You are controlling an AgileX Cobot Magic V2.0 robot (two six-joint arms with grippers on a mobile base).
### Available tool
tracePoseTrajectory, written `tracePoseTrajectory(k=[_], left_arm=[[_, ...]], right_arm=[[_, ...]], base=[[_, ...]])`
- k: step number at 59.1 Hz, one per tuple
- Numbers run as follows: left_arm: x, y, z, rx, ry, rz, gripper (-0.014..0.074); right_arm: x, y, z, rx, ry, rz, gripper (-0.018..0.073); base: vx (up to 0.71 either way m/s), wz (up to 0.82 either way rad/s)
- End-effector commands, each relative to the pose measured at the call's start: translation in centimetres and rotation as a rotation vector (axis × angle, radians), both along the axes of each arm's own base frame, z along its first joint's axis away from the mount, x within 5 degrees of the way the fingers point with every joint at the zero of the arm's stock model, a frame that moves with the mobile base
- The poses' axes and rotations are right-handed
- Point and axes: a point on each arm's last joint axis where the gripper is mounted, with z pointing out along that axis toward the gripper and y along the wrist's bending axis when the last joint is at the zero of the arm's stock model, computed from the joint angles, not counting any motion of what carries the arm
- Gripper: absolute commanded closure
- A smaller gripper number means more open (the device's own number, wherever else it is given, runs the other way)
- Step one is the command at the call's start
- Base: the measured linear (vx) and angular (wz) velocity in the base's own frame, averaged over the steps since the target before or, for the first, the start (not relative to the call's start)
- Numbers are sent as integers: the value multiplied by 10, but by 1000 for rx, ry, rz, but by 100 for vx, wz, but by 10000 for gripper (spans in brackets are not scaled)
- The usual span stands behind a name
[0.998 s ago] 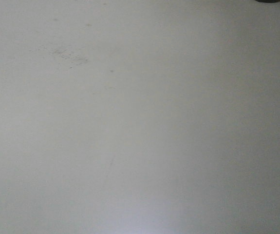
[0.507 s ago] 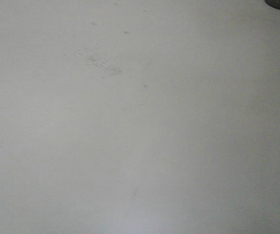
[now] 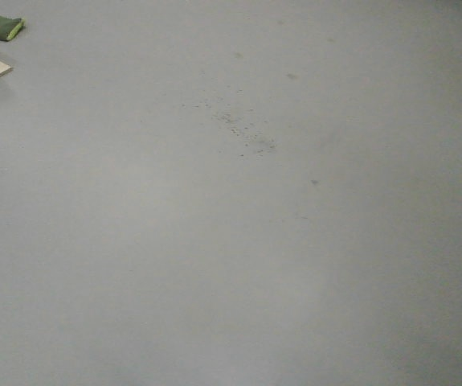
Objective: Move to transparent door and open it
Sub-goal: 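Drive the base up to the white-framed sliding glass door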
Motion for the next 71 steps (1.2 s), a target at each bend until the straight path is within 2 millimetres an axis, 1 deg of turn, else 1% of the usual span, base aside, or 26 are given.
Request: tracePoseTrajectory(k=[1,37,71], left_arm=[[-1,0,4,-18,-84,-6,603],[-1,0,4,-18,-84,-6,603],[-1,0,4,-18,-84,-6,603]], right_arm=[[-1,0,7,-21,-92,2,566],[-1,0,7,-21,-92,2,566],[-1,0,7,-21,-92,2,566]], base=[[41,52],[41,56],[40,49]])
